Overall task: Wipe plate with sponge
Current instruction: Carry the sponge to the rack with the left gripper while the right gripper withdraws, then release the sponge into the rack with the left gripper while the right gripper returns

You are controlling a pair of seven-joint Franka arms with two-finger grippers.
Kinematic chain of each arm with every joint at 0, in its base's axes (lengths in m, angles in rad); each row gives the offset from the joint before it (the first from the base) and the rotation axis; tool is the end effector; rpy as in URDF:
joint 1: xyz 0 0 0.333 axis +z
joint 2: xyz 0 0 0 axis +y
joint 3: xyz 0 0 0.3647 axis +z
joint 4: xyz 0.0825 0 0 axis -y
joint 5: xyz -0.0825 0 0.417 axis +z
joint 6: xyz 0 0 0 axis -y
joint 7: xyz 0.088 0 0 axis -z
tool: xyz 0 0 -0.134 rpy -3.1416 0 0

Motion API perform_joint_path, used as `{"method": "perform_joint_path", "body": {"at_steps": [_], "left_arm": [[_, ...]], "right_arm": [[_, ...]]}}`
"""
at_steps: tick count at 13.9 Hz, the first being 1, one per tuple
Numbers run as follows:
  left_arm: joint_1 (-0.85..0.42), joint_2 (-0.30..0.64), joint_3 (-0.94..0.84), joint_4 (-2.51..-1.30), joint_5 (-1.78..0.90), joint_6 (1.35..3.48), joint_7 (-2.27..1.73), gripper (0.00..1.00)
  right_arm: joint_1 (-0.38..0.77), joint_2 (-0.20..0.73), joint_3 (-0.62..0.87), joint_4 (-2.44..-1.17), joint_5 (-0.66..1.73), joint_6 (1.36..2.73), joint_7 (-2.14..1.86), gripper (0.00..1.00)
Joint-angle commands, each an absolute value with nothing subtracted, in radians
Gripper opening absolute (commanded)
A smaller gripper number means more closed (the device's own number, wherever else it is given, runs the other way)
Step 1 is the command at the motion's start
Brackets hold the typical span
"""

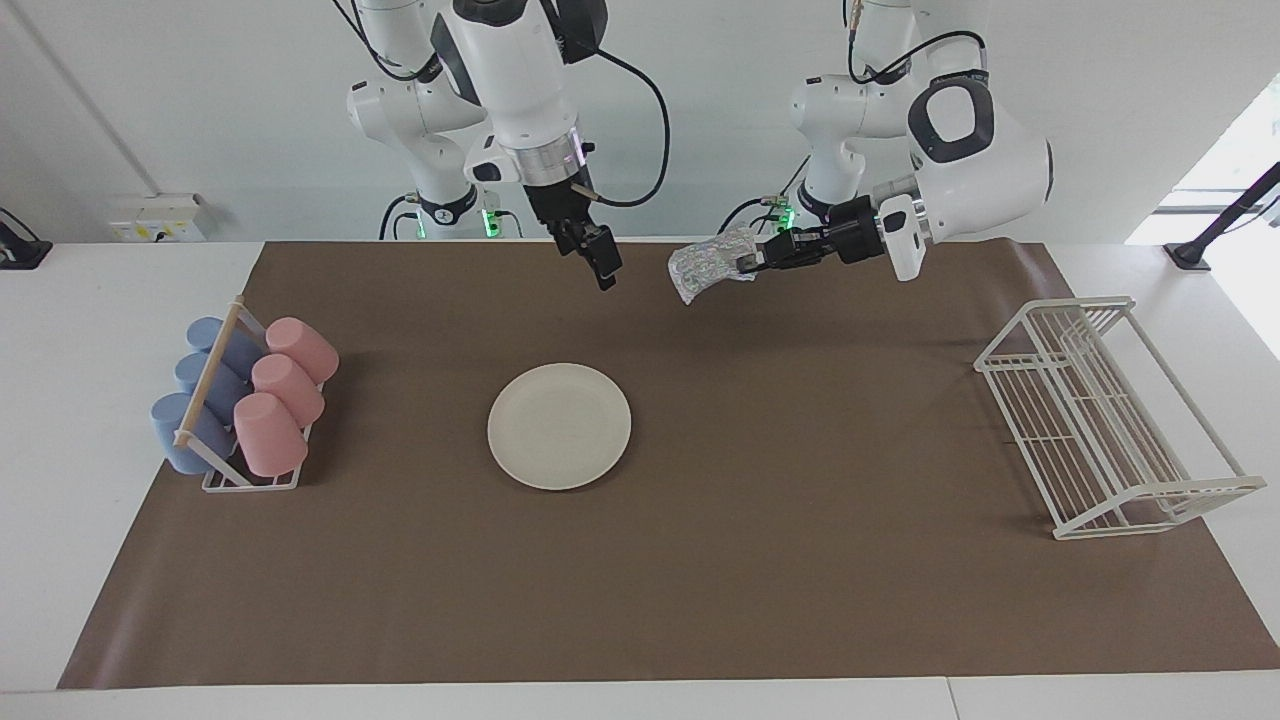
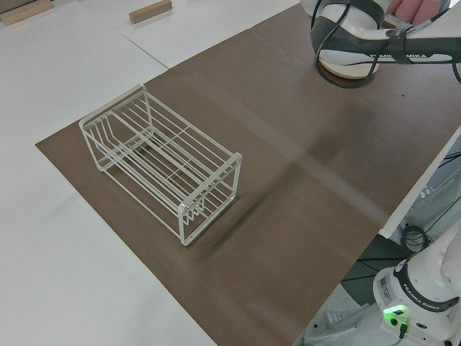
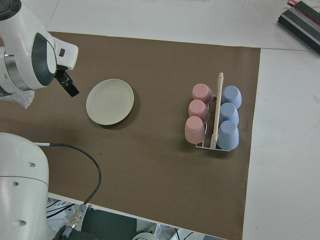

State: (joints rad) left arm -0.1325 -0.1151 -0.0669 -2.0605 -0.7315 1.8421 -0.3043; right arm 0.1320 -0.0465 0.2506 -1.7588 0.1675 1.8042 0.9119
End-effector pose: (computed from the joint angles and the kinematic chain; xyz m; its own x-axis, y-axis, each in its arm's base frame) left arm 0.5171 -0.1776 0.5110 0.9133 0.2202 -0.3427 0.3830 -0.7510 0.5379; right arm 0.5398 0.2402 0.5991 0.8480 -0.5256 -0.0679 -0.5292 -0.8327 -0.1633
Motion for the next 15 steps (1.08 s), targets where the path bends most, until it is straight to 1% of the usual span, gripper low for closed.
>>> {"method": "perform_joint_path", "body": {"at_steps": [1,4,6,9,11,13,14,15], "left_arm": [[-0.1,-0.072,-0.072,-1.99,-0.55,1.844,-0.333,0.0],[-0.106,-0.035,-0.074,-1.902,-0.26,1.812,-0.382,0.0],[-0.107,-0.005,-0.074,-1.838,-0.099,1.749,-0.387,0.0],[-0.114,0.018,-0.074,-1.777,0.124,1.712,-0.387,0.0],[-0.115,0.041,-0.075,-1.732,0.291,1.678,-0.387,0.0],[-0.129,0.07,-0.078,-1.685,0.426,1.658,-0.385,0.0],[-0.133,0.083,-0.078,-1.666,0.508,1.649,-0.384,0.0],[-0.135,0.095,-0.08,-1.657,0.584,1.649,-0.382,0.0]], "right_arm": [[0.095,-0.08,0.259,-1.782,0.15,1.796,0.705,1.0],[0.066,-0.089,0.259,-1.782,0.138,1.784,0.524,1.0],[0.057,-0.089,0.259,-1.778,0.137,1.781,0.425,1.0],[0.04,-0.091,0.256,-1.766,0.106,1.732,0.344,1.0],[-0.018,-0.087,0.255,-1.756,0.092,1.726,0.167,1.0],[-0.086,-0.083,0.256,-1.744,0.092,1.691,0.094,1.0],[-0.104,-0.072,0.256,-1.73,0.094,1.68,0.078,1.0],[-0.094,-0.06,0.233,-1.715,0.097,1.651,0.072,1.0]]}}
